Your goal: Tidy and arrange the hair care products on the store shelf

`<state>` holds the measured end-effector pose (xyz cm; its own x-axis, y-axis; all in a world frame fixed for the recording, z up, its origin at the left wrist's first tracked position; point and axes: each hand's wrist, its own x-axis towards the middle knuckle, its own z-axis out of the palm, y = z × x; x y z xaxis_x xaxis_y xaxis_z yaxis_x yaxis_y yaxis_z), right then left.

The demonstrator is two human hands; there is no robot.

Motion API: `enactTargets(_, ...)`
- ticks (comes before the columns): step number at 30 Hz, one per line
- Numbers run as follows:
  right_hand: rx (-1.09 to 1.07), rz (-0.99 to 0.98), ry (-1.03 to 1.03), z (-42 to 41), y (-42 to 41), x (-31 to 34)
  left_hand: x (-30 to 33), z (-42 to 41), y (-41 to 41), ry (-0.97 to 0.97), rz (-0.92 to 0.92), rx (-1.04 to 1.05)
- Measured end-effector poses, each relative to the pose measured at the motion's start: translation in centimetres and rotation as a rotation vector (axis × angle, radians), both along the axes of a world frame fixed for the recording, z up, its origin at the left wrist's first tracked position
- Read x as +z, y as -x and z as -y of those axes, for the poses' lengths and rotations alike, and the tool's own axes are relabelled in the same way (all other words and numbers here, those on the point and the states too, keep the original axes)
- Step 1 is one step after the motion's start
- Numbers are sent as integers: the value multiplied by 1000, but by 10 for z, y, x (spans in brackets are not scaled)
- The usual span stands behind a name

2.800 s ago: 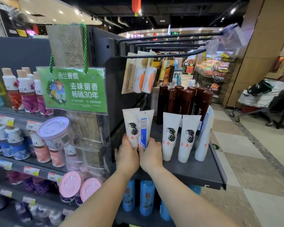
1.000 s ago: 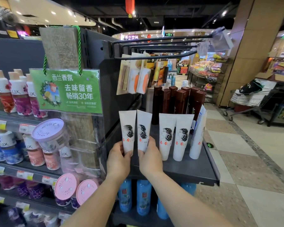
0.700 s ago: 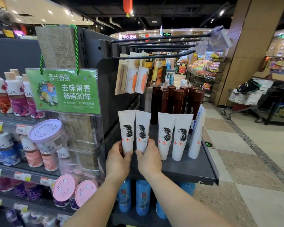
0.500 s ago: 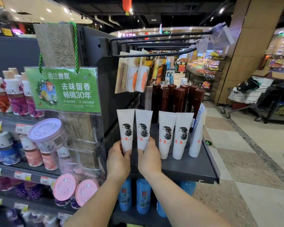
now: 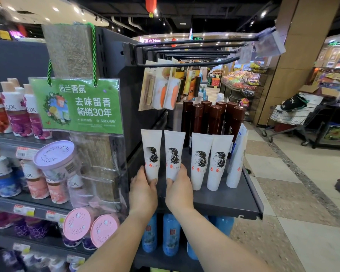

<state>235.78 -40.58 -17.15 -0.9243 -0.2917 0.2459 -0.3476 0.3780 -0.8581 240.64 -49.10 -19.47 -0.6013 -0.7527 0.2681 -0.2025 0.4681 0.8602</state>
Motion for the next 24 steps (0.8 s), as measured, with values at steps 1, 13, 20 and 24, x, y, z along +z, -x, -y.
enactTargets(1, 2, 12, 13, 0, 0, 0, -3, 2, 1, -7, 18, -1)
enactTargets(13, 5, 50, 114, -50, -25, 1, 14, -35, -18, 41, -248, 67)
enactTargets(20, -236, -42, 133, -117, -2, 10, 18, -88, -3, 80, -283, -140)
enactTargets(24, -258, -77, 93, -151, 29, 9, 22, -124, 10, 42, -266, -193)
